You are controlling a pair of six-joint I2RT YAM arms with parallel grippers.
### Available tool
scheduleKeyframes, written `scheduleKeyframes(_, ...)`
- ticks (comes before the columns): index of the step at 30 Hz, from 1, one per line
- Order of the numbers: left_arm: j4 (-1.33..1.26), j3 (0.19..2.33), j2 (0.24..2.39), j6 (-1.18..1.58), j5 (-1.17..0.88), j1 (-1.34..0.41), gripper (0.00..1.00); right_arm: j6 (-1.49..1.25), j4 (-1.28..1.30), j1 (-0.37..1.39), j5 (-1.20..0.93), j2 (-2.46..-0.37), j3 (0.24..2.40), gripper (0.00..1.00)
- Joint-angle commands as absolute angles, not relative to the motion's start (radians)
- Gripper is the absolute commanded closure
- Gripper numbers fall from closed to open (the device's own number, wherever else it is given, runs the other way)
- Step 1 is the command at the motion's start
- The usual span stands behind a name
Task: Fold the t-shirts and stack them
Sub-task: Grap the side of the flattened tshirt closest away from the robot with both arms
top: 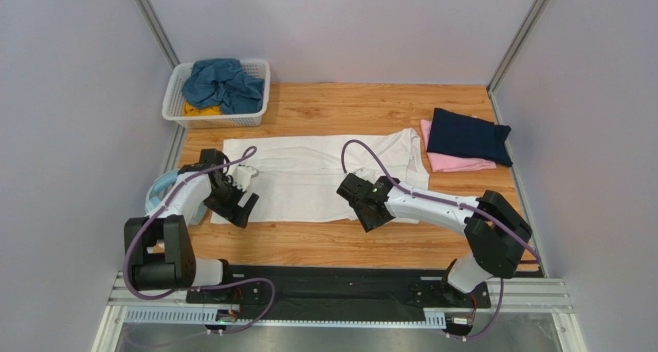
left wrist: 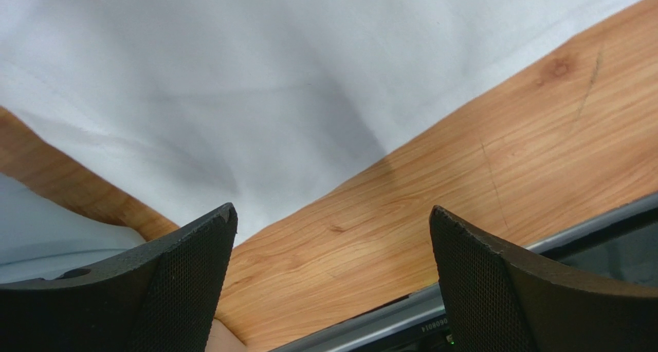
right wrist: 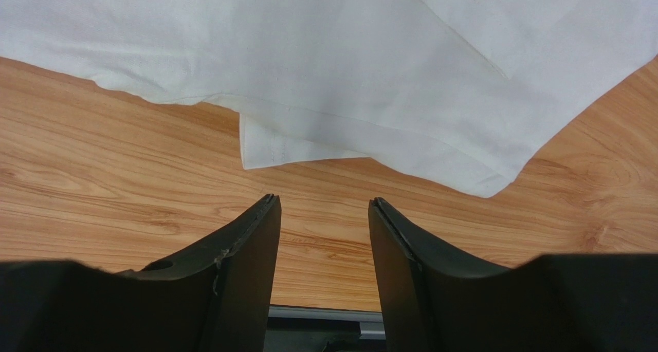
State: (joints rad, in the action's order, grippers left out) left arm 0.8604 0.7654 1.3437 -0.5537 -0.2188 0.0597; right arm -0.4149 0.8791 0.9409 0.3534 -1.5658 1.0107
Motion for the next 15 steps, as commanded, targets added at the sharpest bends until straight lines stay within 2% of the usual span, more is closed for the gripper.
scheduleKeyframes(1,0.767,0.767,1.348,-0.509,-0.196,0.092,0.00,-0.439,0.805,0.956,0.347,-1.563,0.973,0.49)
scheduleKeyframes(15,0.712,0.707,1.468,-0.471,-0.156,0.106,0.00,-0.439,0.721,0.957,0.301,-1.595,0.928,0.54)
